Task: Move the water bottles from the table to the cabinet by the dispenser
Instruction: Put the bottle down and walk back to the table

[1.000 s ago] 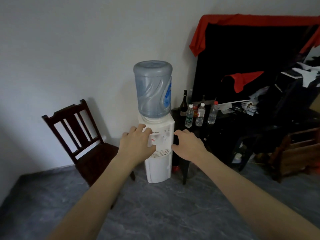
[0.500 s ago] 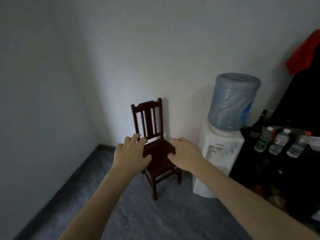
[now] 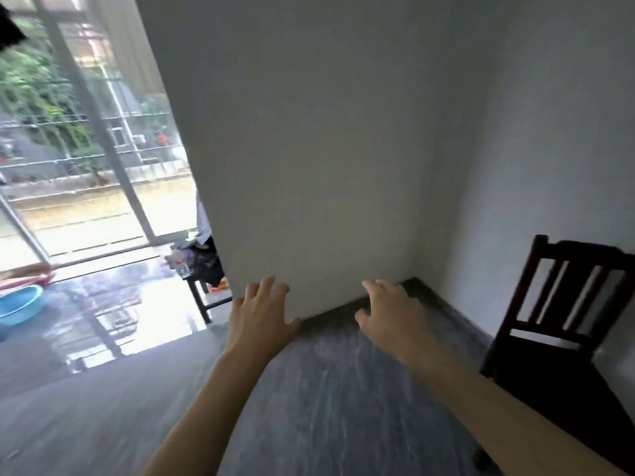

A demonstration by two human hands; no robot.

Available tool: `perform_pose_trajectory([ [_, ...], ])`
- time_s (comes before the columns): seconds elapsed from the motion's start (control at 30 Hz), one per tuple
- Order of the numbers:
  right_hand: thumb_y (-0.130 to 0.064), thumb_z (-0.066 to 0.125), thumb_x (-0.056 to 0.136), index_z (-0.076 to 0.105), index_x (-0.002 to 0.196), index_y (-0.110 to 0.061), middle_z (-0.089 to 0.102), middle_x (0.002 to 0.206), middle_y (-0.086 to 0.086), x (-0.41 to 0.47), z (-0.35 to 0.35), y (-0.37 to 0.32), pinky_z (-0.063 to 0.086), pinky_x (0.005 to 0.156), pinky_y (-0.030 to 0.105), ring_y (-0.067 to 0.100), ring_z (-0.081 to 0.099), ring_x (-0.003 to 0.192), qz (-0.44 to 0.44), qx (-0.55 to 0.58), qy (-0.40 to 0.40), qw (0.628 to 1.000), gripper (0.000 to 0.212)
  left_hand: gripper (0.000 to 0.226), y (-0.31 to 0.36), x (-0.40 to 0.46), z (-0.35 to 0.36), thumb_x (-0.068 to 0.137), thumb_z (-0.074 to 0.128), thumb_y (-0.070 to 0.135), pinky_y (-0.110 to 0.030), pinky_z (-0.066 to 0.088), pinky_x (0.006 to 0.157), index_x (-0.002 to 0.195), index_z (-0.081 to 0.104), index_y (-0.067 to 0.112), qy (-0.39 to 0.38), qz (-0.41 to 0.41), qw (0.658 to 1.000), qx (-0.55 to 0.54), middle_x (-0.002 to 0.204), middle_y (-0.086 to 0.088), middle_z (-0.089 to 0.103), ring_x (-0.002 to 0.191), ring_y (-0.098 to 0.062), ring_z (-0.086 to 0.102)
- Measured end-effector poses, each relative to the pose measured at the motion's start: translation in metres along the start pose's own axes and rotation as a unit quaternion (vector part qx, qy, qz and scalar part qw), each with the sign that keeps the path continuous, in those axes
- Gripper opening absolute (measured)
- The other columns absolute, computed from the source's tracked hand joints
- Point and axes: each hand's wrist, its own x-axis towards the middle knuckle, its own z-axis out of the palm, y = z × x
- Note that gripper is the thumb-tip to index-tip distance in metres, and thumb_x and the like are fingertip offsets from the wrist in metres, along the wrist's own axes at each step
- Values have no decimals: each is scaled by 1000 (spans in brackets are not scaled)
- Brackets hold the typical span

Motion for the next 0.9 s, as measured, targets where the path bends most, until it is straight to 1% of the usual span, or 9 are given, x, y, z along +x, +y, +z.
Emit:
perform_pose_trajectory([
  [0.07,-35,52,90,40,146,-22,45,148,2,3,12,-38,42,101,41,26,46,131,-65,2,-13,998,58,60,-38,-27,-5,90,60,51,-41,36,110,144,45,29,11,-66,998,18,160,2,33,144,-25,35],
  [0.13,-35,52,91,36,150,-23,38,155,4,1,22,-74,40,107,42,27,41,137,-119,10,-31,992,62,60,-69,-56,-8,92,59,50,-42,36,112,146,43,28,15,-116,993,32,163,1,29,146,-26,34],
  [0.23,-36,51,93,30,154,-25,27,162,5,-14,38,-132,29,115,42,26,31,145,-199,12,-59,978,65,63,-113,-103,-12,93,58,55,-42,35,114,148,39,30,13,-194,980,42,167,1,23,149,-24,29],
  [0.3,-36,51,93,29,153,-25,25,163,5,-26,47,-170,25,116,43,26,29,146,-253,10,-70,965,65,66,-140,-133,-18,93,57,57,-43,35,115,149,37,31,21,-246,968,44,168,1,21,150,-24,28],
  [0.4,-37,52,93,29,152,-26,23,164,6,-41,55,-221,23,117,46,27,27,147,-322,2,-82,943,65,66,-178,-178,-27,93,57,54,-44,36,113,150,35,30,25,-308,950,48,167,0,20,149,-25,29],
  [0.53,-38,52,94,27,153,-26,18,165,6,-66,60,-288,22,119,48,27,21,150,-386,5,-92,918,65,66,-228,-232,-43,93,56,54,-45,38,111,150,35,29,23,-376,925,57,167,-2,19,148,-28,30],
  [0.7,-43,51,93,32,151,-27,22,164,7,-108,72,-377,26,118,46,28,29,147,-455,3,-89,886,63,69,-290,-297,-66,93,57,53,-44,33,115,153,32,29,38,-438,896,61,166,-2,22,149,-27,28],
  [0.77,-42,51,94,31,151,-28,20,165,6,-126,76,-411,25,118,46,28,28,147,-472,11,-99,876,63,69,-315,-322,-77,93,58,53,-44,32,116,153,33,28,45,-461,884,65,166,-3,23,150,-27,27],
  [0.9,-42,51,94,28,153,-27,18,165,6,-161,85,-471,23,120,47,28,25,149,-507,17,-114,854,64,69,-355,-365,-93,93,57,54,-47,28,120,153,33,28,60,-500,861,75,168,-4,18,152,-27,23],
])
